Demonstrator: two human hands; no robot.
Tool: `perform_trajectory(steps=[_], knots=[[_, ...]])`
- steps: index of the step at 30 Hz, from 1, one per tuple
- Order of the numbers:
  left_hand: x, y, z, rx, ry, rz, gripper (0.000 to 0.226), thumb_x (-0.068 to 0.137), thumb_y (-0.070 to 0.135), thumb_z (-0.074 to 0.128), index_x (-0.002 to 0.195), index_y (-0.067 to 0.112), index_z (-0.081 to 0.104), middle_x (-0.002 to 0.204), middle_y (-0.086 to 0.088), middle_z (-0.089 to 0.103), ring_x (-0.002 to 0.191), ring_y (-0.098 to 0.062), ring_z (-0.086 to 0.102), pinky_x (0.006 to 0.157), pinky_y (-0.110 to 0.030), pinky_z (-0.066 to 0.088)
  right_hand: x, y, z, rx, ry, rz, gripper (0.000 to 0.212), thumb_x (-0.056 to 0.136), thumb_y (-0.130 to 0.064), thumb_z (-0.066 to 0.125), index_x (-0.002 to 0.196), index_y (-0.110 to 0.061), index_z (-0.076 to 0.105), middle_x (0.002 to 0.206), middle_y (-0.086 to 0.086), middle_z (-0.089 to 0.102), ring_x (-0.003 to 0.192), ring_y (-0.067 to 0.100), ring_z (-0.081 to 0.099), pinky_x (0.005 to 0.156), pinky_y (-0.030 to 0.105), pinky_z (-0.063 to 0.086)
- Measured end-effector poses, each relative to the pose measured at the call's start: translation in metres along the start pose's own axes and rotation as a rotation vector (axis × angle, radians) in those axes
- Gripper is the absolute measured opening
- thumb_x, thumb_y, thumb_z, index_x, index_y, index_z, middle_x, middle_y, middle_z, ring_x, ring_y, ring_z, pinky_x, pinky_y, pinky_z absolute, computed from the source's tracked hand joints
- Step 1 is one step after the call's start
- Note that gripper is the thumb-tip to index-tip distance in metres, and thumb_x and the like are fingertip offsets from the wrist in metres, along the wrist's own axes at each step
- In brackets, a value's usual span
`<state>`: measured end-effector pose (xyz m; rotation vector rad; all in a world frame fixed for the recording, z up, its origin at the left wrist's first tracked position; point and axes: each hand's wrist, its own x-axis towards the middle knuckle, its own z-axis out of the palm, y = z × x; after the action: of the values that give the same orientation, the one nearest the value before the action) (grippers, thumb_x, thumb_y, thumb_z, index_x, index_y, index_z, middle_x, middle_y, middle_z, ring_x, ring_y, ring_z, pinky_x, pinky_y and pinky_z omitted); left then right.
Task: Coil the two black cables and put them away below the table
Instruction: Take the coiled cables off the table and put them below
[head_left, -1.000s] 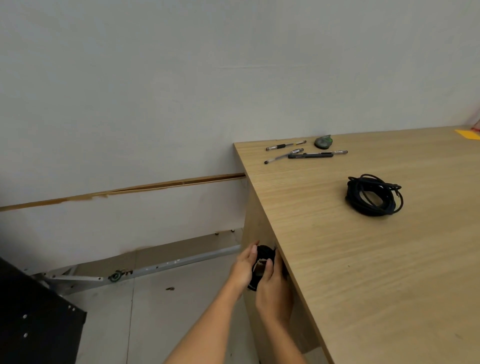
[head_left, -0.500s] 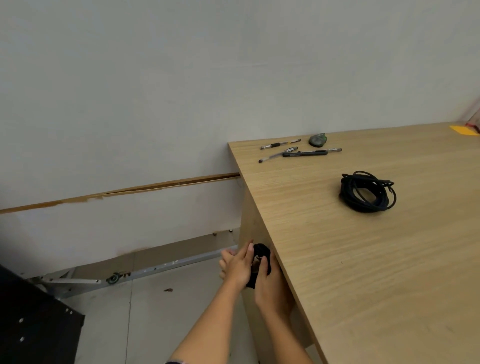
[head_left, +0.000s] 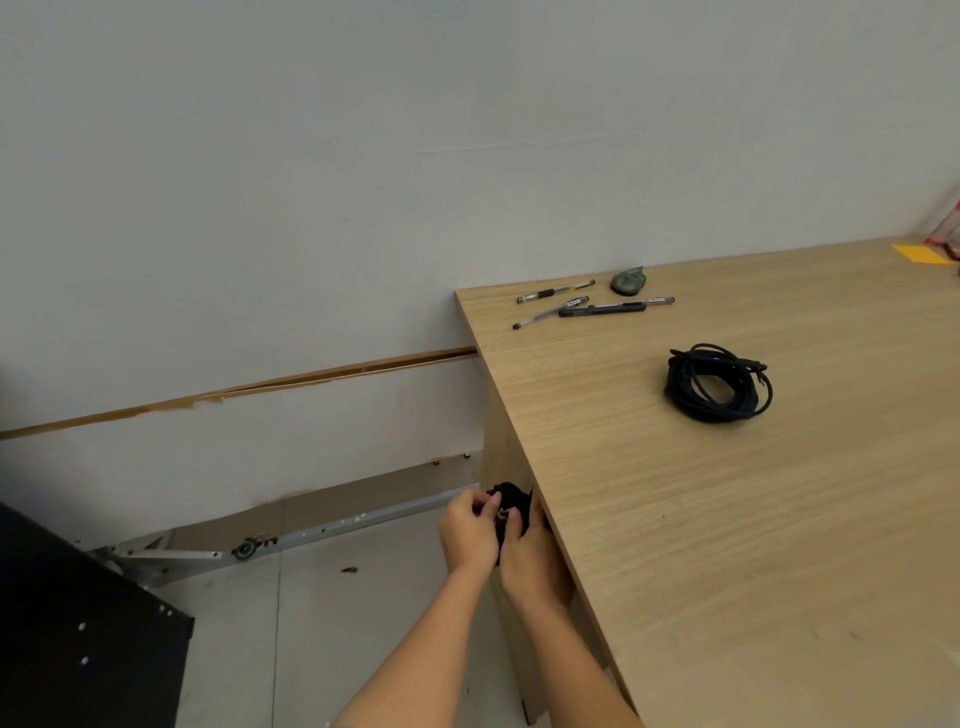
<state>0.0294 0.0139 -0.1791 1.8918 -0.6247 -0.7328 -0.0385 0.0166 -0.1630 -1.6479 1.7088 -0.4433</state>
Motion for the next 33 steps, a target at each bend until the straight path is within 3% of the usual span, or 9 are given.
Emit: perform_trajectory(steps=[3, 11, 16, 20, 23, 26, 28, 30, 33], knots=[[-0.002, 0.004, -0.003, 0.068, -0.061, -0.002, 0.020, 0.093, 0.022, 0.055, 0.092, 0.011, 0.071, 0.090, -0.006, 0.070, 0.085, -0.021, 0.061, 0.071, -0.030, 0.044, -0.002, -0.005, -0.005, -0.011, -0.028, -0.007, 0.053, 0.102, -0.036, 0.029, 0.151, -0.018, 0.019, 0.155, 0.006, 0.027, 0.140, 0.022, 0.030, 0.112, 0.031, 0.026], [-0.012, 0.016, -0.023, 0.074, -0.103, -0.016, 0.024, 0.095, 0.017, 0.052, 0.104, 0.006, 0.070, 0.100, -0.009, 0.070, 0.088, -0.018, 0.059, 0.076, -0.029, 0.045, -0.022, -0.018, -0.015, -0.131, -0.036, 0.038, 0.054, 0.102, -0.036, 0.026, 0.151, -0.019, 0.009, 0.155, 0.008, 0.024, 0.140, 0.025, 0.028, 0.110, 0.037, 0.027], [-0.022, 0.029, -0.034, 0.125, -0.077, 0.013, 0.022, 0.094, 0.017, 0.053, 0.101, 0.005, 0.070, 0.100, -0.010, 0.069, 0.087, -0.017, 0.058, 0.074, -0.027, 0.043, -0.042, -0.032, -0.026, -0.235, -0.109, 0.012, 0.052, 0.102, -0.022, 0.030, 0.149, -0.008, 0.012, 0.140, 0.015, 0.045, 0.124, 0.027, 0.048, 0.098, 0.033, 0.040], [-0.034, 0.067, -0.043, 0.074, 0.142, 0.079, 0.019, 0.093, 0.018, 0.055, 0.094, 0.003, 0.068, 0.092, -0.007, 0.062, 0.090, -0.022, 0.057, 0.075, -0.026, 0.039, -0.055, -0.057, -0.062, -0.279, -0.104, -0.181, 0.029, 0.101, -0.013, 0.032, 0.117, -0.001, 0.052, 0.114, 0.015, 0.063, 0.101, 0.026, 0.061, 0.077, 0.029, 0.045], [-0.036, 0.108, -0.040, 0.038, 0.258, 0.159, 0.014, 0.093, 0.015, 0.053, 0.091, 0.006, 0.064, 0.093, -0.002, 0.054, 0.095, -0.024, 0.054, 0.081, -0.030, 0.041, -0.048, -0.076, -0.094, -0.007, 0.040, -0.258, 0.033, 0.102, -0.019, 0.034, 0.094, 0.000, 0.059, 0.090, 0.018, 0.065, 0.083, 0.032, 0.060, 0.062, 0.029, 0.032], [-0.035, 0.147, -0.021, 0.007, 0.206, 0.198, 0.016, 0.093, 0.013, 0.052, 0.098, 0.004, 0.063, 0.101, -0.004, 0.054, 0.097, -0.023, 0.054, 0.084, -0.027, 0.040, -0.017, -0.088, -0.135, 0.304, 0.266, -0.139, 0.032, 0.101, -0.019, 0.034, 0.079, -0.007, 0.053, 0.073, 0.008, 0.053, 0.071, 0.023, 0.049, 0.057, 0.026, 0.027], [-0.033, 0.167, -0.003, 0.014, 0.110, 0.182, 0.020, 0.094, 0.015, 0.051, 0.104, 0.002, 0.063, 0.110, -0.008, 0.055, 0.096, -0.018, 0.053, 0.082, -0.022, 0.038, 0.020, -0.085, -0.165, 0.456, 0.491, 0.024, 0.027, 0.100, -0.019, 0.036, 0.093, -0.002, 0.056, 0.086, 0.008, 0.055, 0.080, 0.022, 0.049, 0.064, 0.027, 0.029], [-0.031, 0.185, 0.018, 0.033, 0.009, 0.141, 0.021, 0.096, 0.019, 0.049, 0.103, 0.005, 0.063, 0.111, -0.007, 0.054, 0.093, -0.013, 0.049, 0.081, -0.020, 0.035, 0.060, -0.074, -0.193, 0.447, 0.668, 0.189, 0.030, 0.098, -0.024, 0.042, 0.115, -0.001, 0.053, 0.114, 0.015, 0.056, 0.104, 0.030, 0.049, 0.081, 0.035, 0.037], [-0.025, 0.205, 0.050, 0.070, -0.166, 0.000, 0.031, 0.098, 0.033, 0.044, 0.072, 0.018, 0.052, 0.089, 0.000, 0.054, 0.079, -0.011, 0.048, 0.075, -0.025, 0.037, 0.110, -0.057, -0.224, 0.308, 0.680, 0.393, 0.048, 0.096, -0.037, 0.046, 0.134, -0.007, 0.042, 0.142, 0.016, 0.034, 0.127, 0.036, 0.032, 0.103, 0.045, 0.028]])
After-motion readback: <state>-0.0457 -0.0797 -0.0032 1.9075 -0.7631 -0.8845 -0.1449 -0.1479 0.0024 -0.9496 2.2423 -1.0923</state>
